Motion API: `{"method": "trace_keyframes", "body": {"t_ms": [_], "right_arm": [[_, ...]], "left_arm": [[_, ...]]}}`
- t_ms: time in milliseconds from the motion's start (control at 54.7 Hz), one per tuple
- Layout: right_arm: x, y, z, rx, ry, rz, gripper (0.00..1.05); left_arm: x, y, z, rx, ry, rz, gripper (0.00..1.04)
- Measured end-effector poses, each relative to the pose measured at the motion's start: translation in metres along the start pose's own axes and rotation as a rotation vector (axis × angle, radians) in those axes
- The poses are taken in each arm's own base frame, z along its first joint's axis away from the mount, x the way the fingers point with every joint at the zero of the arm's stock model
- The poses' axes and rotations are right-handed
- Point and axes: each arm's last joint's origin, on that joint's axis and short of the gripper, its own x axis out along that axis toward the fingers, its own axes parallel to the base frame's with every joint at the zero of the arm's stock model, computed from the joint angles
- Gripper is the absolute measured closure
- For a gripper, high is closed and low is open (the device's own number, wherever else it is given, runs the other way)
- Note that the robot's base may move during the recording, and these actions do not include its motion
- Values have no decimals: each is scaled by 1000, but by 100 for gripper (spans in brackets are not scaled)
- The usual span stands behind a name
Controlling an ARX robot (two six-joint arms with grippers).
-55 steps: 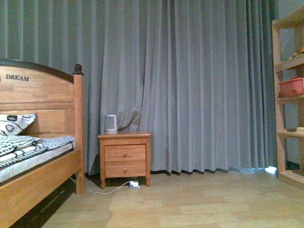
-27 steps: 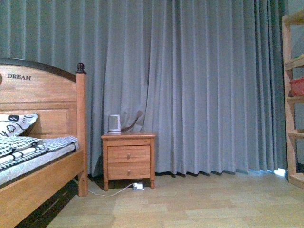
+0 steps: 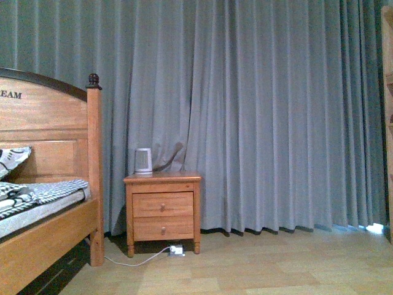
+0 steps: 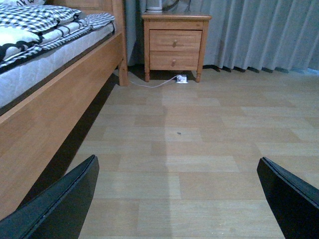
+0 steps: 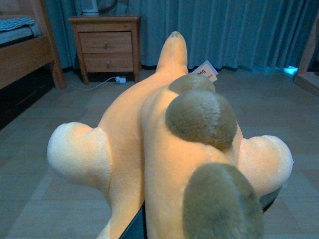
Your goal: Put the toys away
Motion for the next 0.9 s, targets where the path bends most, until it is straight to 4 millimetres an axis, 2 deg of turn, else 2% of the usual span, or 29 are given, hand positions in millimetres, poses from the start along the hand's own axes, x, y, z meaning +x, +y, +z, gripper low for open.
{"method": "trace_keyframes", "body": {"t_ms": [896], "right_arm": [[0, 0, 0, 0, 0, 0, 98]], "left_arm": [[0, 0, 0, 0, 0, 0, 6]]}}
